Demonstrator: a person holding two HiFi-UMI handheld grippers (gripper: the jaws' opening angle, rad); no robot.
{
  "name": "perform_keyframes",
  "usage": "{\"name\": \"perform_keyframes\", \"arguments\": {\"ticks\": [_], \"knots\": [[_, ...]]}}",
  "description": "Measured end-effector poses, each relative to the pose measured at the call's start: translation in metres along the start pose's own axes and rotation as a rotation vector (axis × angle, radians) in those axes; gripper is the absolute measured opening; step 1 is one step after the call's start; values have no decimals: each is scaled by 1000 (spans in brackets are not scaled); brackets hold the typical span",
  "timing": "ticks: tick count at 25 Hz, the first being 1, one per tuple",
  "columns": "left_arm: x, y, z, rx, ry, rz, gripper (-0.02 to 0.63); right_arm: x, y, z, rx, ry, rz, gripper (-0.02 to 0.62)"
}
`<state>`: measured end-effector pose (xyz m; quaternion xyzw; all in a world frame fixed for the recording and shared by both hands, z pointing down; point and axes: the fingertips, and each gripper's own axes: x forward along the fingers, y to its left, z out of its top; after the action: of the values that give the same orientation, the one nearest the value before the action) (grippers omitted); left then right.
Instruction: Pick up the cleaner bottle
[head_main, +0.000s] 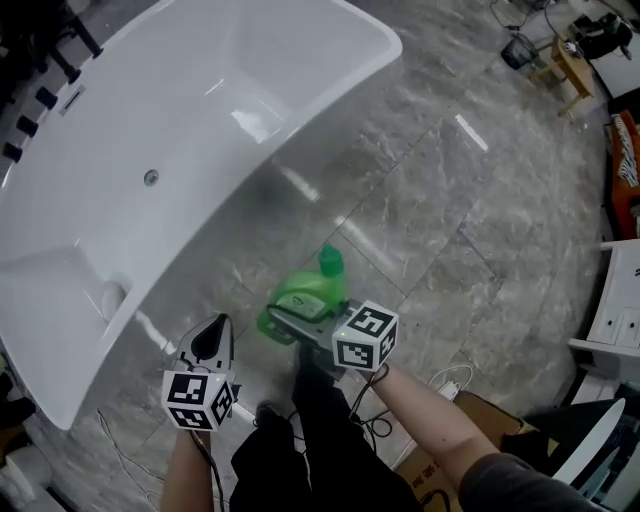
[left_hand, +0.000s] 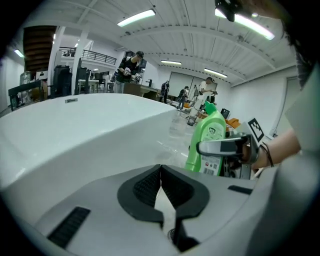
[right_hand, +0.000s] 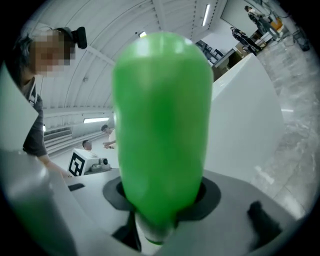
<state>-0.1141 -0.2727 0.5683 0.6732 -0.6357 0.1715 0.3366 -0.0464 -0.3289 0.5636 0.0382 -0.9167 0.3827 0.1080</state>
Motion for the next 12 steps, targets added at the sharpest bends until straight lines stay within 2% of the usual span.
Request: {"name": "perform_keyframes", "arguments": {"ticks": [6, 12], "knots": [[-53, -31, 95, -6, -50, 24, 15, -26, 59, 65, -20, 47, -7, 192], [-113, -44, 148, -72, -84, 55, 15, -35, 128, 109, 7, 60, 61, 192]]}}
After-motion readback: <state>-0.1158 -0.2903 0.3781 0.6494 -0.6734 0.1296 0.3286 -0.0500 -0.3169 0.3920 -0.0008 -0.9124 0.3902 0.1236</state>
